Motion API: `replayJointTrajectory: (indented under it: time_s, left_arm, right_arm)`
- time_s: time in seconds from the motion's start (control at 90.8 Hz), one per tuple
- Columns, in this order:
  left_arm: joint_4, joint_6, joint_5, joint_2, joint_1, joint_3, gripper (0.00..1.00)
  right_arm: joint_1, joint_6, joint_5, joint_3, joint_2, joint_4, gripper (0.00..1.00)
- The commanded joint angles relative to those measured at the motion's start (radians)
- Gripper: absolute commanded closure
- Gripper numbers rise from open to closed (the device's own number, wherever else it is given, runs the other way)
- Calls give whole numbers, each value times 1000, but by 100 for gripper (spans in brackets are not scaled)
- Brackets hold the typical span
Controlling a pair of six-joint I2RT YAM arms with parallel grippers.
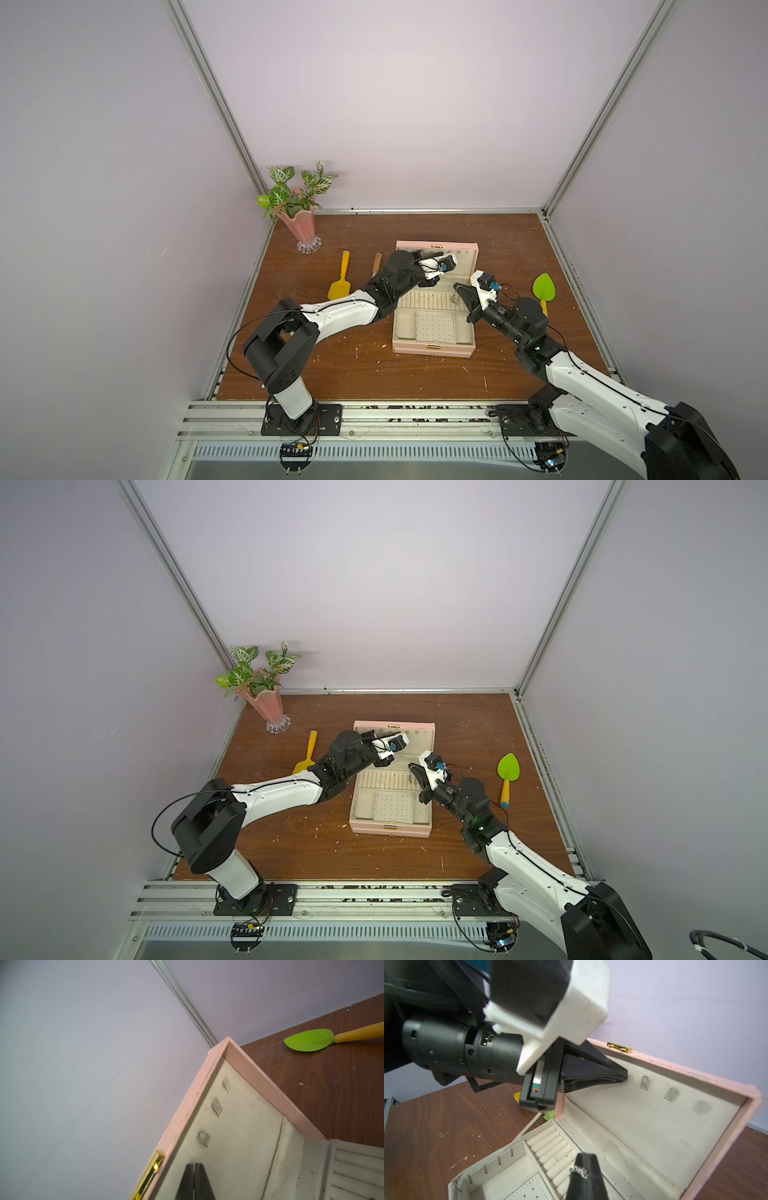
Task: Put jewelry chain into jewelry box
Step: Open the fastener on the jewelry box, then hang the necklace on the jewelry box clasp.
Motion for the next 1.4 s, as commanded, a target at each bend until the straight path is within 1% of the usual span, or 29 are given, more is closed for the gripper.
replayJointTrajectory:
  time_s: [0.0, 0.396, 0.517, 0.65, 0.727, 0.771, 0.859, 0.969, 1.09, 1.178, 1.255, 1.387]
  left_arm:
    - [-114, 29, -19, 6, 9, -32, 92]
    - [-142, 131, -159, 65, -48, -48, 92]
    - [-143, 129, -157, 62, -49, -47, 92]
    - [-129, 101, -126, 50, -50, -42, 91]
    - [-126, 50, -114, 39, -49, -24, 87]
    - [-126, 13, -108, 24, -49, -10, 80]
    - [-141, -57, -72, -14, -41, 9, 62]
    - [-154, -142, -7, -93, -27, 3, 50]
    - [-167, -237, 66, -184, -18, -33, 46]
    - [-143, -318, 80, -263, -16, -83, 44]
    - [-108, -415, 82, -324, -14, -132, 44]
    - [-51, -597, 138, -376, -10, -216, 42]
  right_arm:
    - [-8, 16, -11, 3, 4, 47, 100]
    - [-10, 19, -10, 1, 10, 52, 100]
    - [-12, 21, -11, 2, 9, 52, 100]
    - [-12, 21, -7, 0, 4, 51, 100]
    - [-12, 21, -5, 8, -2, 42, 100]
    - [-12, 20, 1, 13, -8, 30, 100]
    - [-12, 17, 20, 38, -15, -4, 100]
    - [-12, 5, 34, 82, -12, -72, 100]
    - [-12, -3, 47, 129, -2, -134, 100]
    - [-13, -10, 51, 171, 18, -184, 100]
    - [-13, -18, 51, 214, 44, -226, 100]
    - [-10, -25, 44, 287, 93, -292, 100]
